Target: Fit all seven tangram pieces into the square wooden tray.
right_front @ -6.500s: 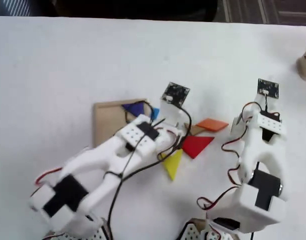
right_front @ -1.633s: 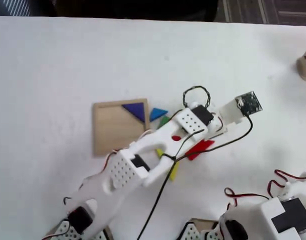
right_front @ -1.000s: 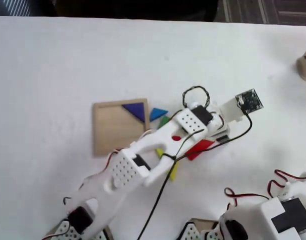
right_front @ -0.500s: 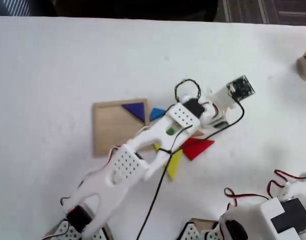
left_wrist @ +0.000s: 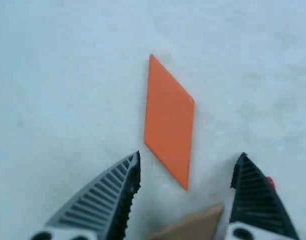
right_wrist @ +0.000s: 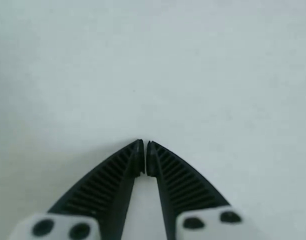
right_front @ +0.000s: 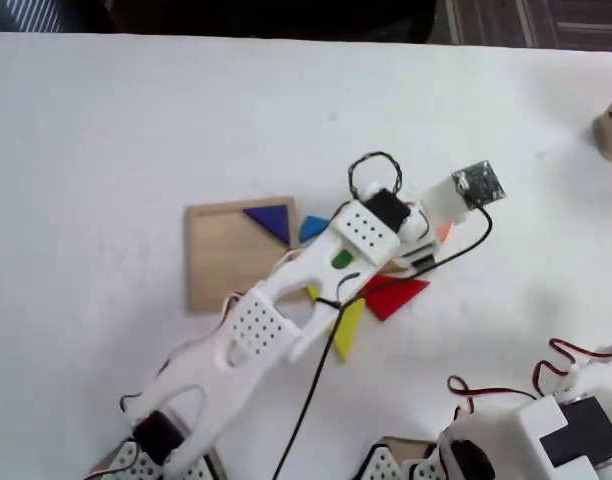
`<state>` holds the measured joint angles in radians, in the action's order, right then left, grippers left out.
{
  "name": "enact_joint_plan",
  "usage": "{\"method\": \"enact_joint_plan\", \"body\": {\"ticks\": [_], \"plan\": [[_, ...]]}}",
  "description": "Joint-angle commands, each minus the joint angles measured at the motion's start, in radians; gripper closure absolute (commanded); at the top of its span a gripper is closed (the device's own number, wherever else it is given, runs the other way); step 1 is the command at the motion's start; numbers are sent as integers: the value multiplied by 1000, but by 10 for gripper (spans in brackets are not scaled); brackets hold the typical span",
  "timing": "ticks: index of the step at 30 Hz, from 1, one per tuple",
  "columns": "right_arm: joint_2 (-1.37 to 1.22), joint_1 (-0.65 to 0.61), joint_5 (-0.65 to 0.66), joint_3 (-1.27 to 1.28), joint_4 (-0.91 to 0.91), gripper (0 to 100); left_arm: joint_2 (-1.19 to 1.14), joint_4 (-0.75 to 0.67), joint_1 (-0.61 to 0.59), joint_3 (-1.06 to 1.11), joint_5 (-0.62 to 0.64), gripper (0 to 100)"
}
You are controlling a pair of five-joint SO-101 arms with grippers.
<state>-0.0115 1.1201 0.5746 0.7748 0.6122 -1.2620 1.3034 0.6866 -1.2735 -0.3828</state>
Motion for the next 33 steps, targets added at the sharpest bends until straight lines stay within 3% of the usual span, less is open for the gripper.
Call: {"method": "enact_joint_plan", "body": {"ticks": [1, 7, 13, 16, 21, 24, 28, 33], "plan": [[25, -10, 12, 5, 28, 981, 21, 91, 33, -46, -21, 703], [25, -10, 14, 5, 28, 981, 15, 34, 24, -84, -8, 703], [25, -10, 14, 5, 28, 981, 12, -124, -35, -238, 374, 703], [25, -10, 14, 5, 27, 981, 12, -166, -35, -252, 486, 726], [25, -25, 12, 12, 28, 981, 10, -400, -22, -118, 489, 991], [25, -22, 12, 12, 28, 981, 10, -583, -27, 23, 494, 941], [25, -16, 14, 12, 28, 981, 13, -736, -22, 181, 489, 981], [25, -15, 14, 12, 28, 981, 18, -612, -4, 164, 488, 975]]}}
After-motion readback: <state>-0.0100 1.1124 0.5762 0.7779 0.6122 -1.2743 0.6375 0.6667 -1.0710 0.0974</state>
